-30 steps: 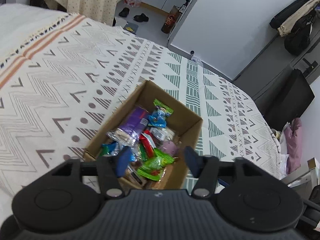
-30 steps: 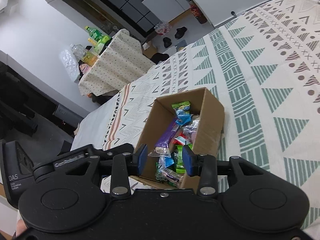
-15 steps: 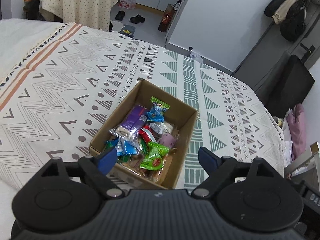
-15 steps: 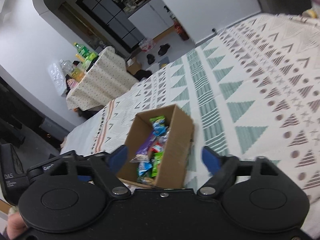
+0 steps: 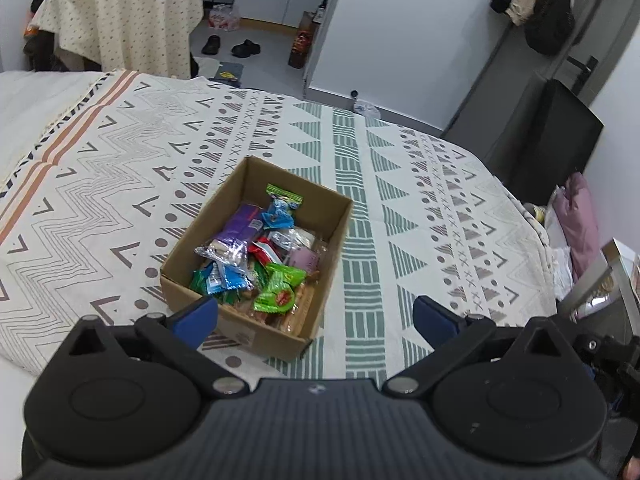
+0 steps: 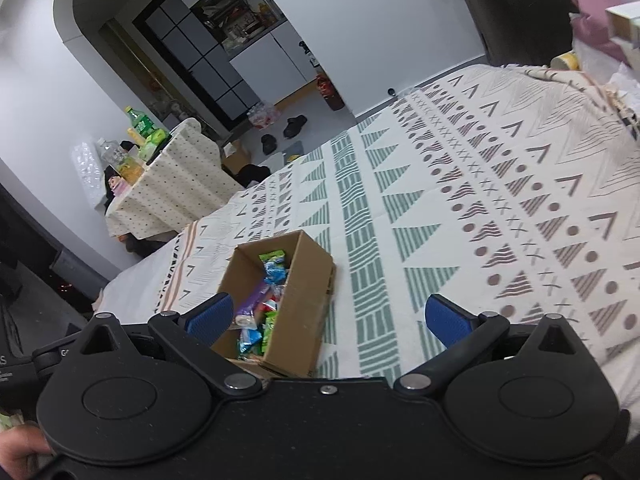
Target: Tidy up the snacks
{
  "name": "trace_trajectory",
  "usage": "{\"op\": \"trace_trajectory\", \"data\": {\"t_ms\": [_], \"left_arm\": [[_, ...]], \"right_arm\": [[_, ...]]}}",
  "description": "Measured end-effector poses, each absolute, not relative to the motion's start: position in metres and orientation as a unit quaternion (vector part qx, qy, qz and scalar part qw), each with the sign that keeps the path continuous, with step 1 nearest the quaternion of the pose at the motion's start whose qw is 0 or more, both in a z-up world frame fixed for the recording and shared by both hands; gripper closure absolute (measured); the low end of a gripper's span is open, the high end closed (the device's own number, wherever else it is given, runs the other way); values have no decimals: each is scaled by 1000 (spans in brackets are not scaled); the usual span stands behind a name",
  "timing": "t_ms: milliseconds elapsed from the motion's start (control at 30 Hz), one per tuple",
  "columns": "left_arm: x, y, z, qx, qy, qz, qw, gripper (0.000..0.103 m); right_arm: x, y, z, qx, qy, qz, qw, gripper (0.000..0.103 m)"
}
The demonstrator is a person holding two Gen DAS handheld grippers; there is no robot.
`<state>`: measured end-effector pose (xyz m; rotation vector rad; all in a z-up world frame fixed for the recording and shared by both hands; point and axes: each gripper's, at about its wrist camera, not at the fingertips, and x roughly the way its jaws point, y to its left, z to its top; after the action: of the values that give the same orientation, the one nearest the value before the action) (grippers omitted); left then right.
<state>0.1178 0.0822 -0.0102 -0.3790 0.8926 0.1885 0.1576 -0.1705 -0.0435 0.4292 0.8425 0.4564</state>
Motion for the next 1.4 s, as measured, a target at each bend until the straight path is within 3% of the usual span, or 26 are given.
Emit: {"op": "trace_trajectory", "data": {"t_ms": [1400], "left_arm": [[-8, 46, 51, -51, 375, 61, 924, 0]], "right_arm": [[34, -180, 22, 62, 320, 177, 929, 0]]}}
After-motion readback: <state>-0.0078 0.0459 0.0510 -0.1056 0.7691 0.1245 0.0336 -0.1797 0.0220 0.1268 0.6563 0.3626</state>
